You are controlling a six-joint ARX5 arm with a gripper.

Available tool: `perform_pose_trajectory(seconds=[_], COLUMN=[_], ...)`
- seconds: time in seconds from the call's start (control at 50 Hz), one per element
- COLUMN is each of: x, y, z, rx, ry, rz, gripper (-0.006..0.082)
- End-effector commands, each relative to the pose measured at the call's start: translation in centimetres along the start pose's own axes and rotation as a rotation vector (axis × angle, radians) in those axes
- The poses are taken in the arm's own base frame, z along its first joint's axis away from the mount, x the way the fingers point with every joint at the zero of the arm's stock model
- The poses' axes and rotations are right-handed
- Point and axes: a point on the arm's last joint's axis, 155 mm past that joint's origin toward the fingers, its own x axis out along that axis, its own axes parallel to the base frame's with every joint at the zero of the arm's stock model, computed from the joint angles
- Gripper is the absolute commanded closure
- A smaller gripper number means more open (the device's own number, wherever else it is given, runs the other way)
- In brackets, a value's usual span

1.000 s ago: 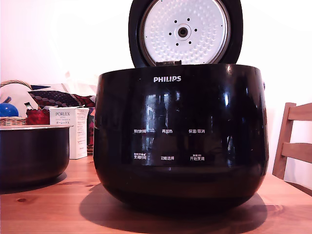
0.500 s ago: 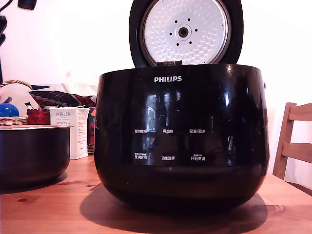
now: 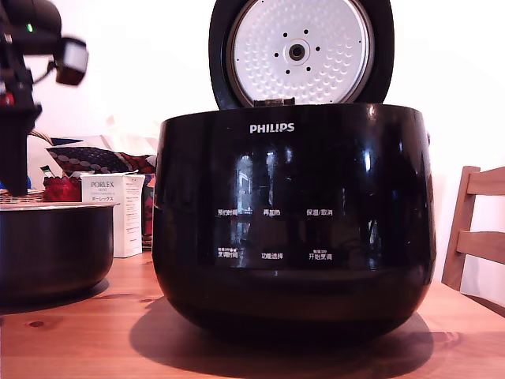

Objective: Pick up the metallic pot next to the rice cooker

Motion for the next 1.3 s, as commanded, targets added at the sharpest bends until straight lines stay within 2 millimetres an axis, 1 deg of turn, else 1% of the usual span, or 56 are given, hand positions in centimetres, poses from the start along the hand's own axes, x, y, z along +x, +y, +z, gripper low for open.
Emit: perform_pose_trajectory(seconds=[0.0,0.22,0.38,0.44,0.52,0.68,0.7,1.04,1.16,1.28], x=[1.4,3.5,4.1,4.1,4.1,4.1,4.1,4.0,3.5,2.4], y=[0.1,0.3,0.9,1.0,1.0,0.7,0.6,0.2,0.2,0.1], z=[-0.2,-0.3,0.0,0.1,0.1,-0.3,-0.3,-1.1,-1.8,-1.5], rx=[0.012,0.009,0.021,0.022,0.038,0.039,0.038,0.067,0.079,0.096], ry=[0.024,0.060,0.057,0.053,0.053,0.066,0.068,0.108,0.148,0.135], rz=[-0.023,-0.049,-0.033,-0.030,-0.031,-0.044,-0.046,-0.053,-0.025,0.004], gripper=[0.0368,0.0370,0.0383,0.0424,0.0513,0.0782,0.0797,0.0788,0.0788,0.0788])
